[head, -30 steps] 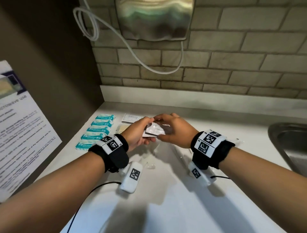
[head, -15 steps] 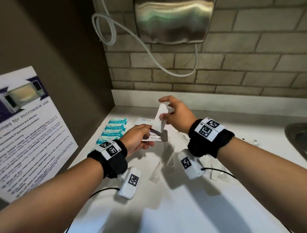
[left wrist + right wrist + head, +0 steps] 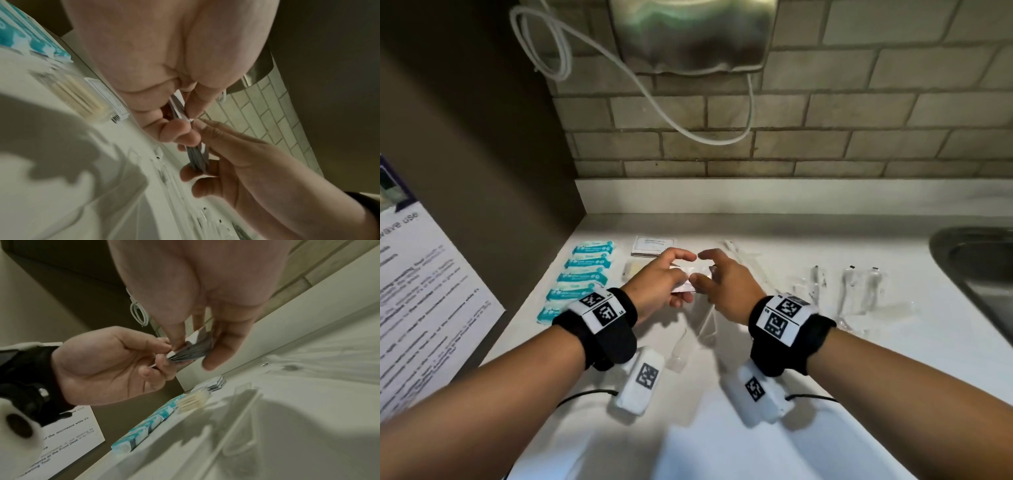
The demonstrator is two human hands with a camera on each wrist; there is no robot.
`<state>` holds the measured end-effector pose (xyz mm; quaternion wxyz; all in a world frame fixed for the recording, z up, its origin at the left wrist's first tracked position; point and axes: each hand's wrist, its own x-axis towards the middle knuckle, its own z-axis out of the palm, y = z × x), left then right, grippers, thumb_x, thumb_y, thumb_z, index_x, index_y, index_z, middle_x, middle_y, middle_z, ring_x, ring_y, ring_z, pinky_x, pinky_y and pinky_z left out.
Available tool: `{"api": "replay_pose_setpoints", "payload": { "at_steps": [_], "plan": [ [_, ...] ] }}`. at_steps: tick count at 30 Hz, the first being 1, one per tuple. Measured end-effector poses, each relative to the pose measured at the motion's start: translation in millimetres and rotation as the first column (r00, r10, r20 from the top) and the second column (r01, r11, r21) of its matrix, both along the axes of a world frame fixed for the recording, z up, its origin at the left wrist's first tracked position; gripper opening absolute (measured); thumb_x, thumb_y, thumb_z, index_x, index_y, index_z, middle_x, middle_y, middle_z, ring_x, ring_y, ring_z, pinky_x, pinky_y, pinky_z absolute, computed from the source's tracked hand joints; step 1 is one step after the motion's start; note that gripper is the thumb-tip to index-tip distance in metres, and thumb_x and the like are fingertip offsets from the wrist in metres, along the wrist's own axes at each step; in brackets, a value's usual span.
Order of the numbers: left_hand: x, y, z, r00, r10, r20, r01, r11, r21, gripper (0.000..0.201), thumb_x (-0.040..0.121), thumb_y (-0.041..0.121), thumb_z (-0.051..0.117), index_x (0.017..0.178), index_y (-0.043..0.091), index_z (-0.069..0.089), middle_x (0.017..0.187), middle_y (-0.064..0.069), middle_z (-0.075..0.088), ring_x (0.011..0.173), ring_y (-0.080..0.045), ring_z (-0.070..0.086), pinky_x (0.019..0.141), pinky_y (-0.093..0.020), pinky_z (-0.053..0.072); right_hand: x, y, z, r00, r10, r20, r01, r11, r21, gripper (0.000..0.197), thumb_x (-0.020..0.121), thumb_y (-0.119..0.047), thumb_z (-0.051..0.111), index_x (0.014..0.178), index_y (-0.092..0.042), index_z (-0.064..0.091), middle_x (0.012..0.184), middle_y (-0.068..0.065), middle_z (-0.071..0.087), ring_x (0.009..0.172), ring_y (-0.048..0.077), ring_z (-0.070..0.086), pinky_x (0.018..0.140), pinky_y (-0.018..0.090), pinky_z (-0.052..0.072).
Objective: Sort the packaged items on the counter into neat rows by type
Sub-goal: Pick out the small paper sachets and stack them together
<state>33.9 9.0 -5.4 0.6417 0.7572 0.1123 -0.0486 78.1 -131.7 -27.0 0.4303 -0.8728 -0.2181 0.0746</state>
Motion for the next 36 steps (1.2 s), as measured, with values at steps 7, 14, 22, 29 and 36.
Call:
{"api": "replay_pose_setpoints", "payload": {
  "at_steps": [7, 14, 22, 29, 36],
  "plan": [
    [7, -23, -6, 0.996, -0.048, -0.078, 0.053, 0.996, 0.068, 0.023, 0.095, 0.005, 0.042, 0.110, 0.016, 0.055, 0.068, 0.000, 0.044, 0.063, -0.019, 0.054, 0.049, -0.023, 0.035, 3, -22, 1, 0.993, 0.112, -0.030, -0.116, 0.974, -0.197, 0.033, 0.098, -0.027, 0.047, 0.117, -0.002, 0.059, 0.100, 0.018, 0.053, 0.081, 0.024, 0.052, 0.081, 0.043, 0.051],
    [26, -42, 1, 1.000, -0.005, -0.002, 0.005, 0.997, 0.081, 0.023, 0.093, 0.002, 0.044, 0.101, 0.019, 0.057, 0.063, -0.004, 0.049, 0.057, -0.020, 0.052, 0.044, -0.021, 0.037, 36, -94, 27, 0.999, 0.038, -0.001, -0.036, 0.941, -0.336, 0.029, 0.094, -0.019, 0.048, 0.119, -0.012, 0.063, 0.125, 0.009, 0.063, 0.110, 0.026, 0.059, 0.093, 0.031, 0.045],
    [46, -75, 12, 0.999, -0.019, 0.040, 0.015, 0.997, 0.082, 0.022, 0.094, 0.003, 0.044, 0.102, 0.019, 0.058, 0.070, -0.007, 0.054, 0.051, -0.012, 0.054, 0.044, -0.019, 0.038, 60, -142, -2, 0.992, -0.005, -0.127, -0.093, 0.646, -0.757, 0.045, 0.079, -0.054, 0.066, 0.097, -0.013, 0.063, 0.101, 0.004, 0.064, 0.088, 0.021, 0.061, 0.072, 0.030, 0.047],
    [56, -91, 2, 0.998, -0.035, 0.042, 0.032, 0.996, 0.081, 0.023, 0.093, 0.001, 0.045, 0.098, 0.019, 0.058, 0.070, -0.010, 0.052, 0.051, -0.016, 0.052, 0.050, -0.027, 0.035, 53, -121, -30, 0.984, 0.144, -0.106, -0.176, 0.666, -0.725, 0.018, 0.063, -0.028, 0.069, 0.069, -0.023, 0.053, 0.100, 0.007, 0.055, 0.091, 0.023, 0.055, 0.069, 0.030, 0.047],
    [64, -96, -2, 0.999, -0.043, 0.026, 0.041, 0.995, 0.087, 0.025, 0.074, 0.021, 0.051, 0.097, 0.026, 0.061, 0.051, 0.005, 0.056, 0.068, -0.026, 0.046, 0.065, -0.038, 0.031, 28, -133, -18, 0.952, 0.254, -0.173, -0.306, 0.748, -0.588, 0.019, 0.080, -0.032, 0.066, 0.097, -0.024, 0.068, 0.112, 0.006, 0.057, 0.103, 0.023, 0.057, 0.089, 0.034, 0.051]
  ]
}}
